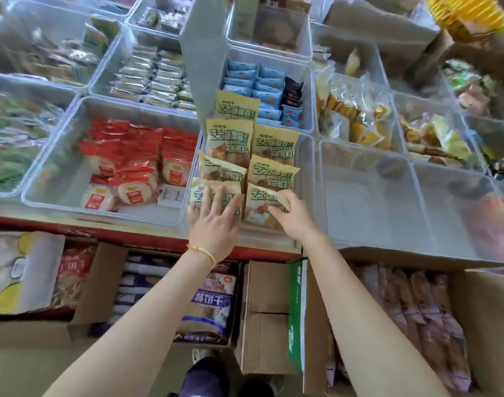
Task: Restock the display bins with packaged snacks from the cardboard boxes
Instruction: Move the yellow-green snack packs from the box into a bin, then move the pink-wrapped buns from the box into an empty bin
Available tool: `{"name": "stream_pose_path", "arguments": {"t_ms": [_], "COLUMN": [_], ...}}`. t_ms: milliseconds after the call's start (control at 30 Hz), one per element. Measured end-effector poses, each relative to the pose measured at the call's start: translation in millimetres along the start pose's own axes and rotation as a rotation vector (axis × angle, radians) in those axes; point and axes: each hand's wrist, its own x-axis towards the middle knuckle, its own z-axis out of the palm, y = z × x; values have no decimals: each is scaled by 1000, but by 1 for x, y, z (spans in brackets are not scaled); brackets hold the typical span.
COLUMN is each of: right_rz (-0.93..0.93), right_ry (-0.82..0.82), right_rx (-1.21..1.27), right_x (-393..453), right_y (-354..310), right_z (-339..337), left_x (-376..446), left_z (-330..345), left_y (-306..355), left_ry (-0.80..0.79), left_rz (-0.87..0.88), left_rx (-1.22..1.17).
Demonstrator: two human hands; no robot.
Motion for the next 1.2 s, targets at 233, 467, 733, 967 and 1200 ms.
{"name": "stream_pose_path", "arguments": {"t_ms": [233, 467, 733, 967, 1200], "right_rz": [88, -7, -259, 207, 341], "right_ry": [90, 313, 535, 797, 239], "right_rx": [-29, -26, 219, 337, 247], "right_x": [14, -24, -136, -174, -168], "right_y": [0, -17, 23, 146, 226], "right_z": [29, 25, -32, -61, -61], "left_x": [5, 0, -51, -102, -140], "left_z": [3, -14, -49, -6, 76], "left_y": [2, 11, 108, 188, 221], "left_ry": [-38, 10, 219, -120, -454], "left_rz": [-9, -50, 140, 222, -21], "left_rx": [-5, -152, -690, -406, 97]}}
